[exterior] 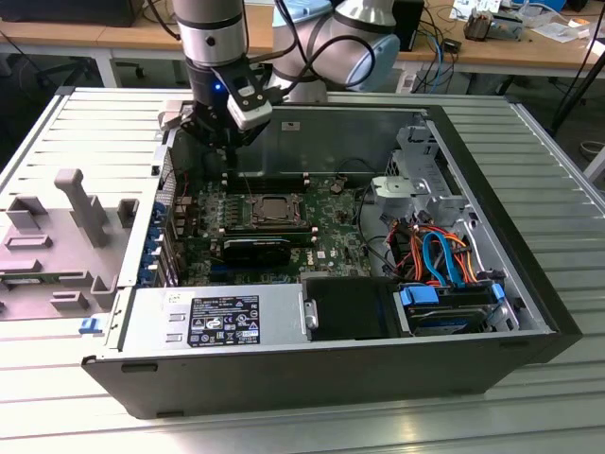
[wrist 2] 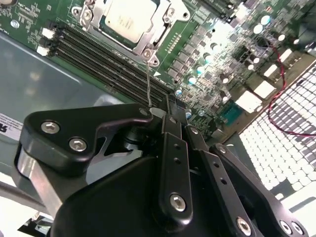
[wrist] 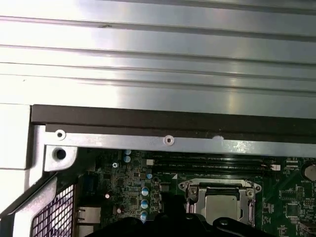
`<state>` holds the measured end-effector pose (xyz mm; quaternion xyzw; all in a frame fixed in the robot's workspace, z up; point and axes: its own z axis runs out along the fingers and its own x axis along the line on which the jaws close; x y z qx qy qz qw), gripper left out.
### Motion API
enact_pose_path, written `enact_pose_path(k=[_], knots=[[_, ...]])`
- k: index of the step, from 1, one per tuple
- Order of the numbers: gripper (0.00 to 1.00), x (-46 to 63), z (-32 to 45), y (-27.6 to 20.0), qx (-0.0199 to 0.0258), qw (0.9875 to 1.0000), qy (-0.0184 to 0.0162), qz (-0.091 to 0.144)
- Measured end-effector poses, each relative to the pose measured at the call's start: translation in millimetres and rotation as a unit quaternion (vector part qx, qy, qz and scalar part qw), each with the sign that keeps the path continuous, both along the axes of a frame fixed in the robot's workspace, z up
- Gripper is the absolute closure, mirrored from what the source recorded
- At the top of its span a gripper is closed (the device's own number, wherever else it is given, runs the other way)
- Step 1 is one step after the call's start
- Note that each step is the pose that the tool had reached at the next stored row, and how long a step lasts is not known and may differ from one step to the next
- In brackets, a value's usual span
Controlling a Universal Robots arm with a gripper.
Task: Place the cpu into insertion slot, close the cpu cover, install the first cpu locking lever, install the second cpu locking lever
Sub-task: 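Install the first cpu locking lever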
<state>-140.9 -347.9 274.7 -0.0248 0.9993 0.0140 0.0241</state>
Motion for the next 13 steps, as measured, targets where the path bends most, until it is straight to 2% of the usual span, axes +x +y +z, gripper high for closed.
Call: enact_pose_path(k=[7,13], knots=[[0.89,0.8,-13.0,7.1,0.0001,1.0000,0.0001,0.000],[0.89,13.9,-17.3,12.1,-0.0001,1.0000,0.0003,0.000]])
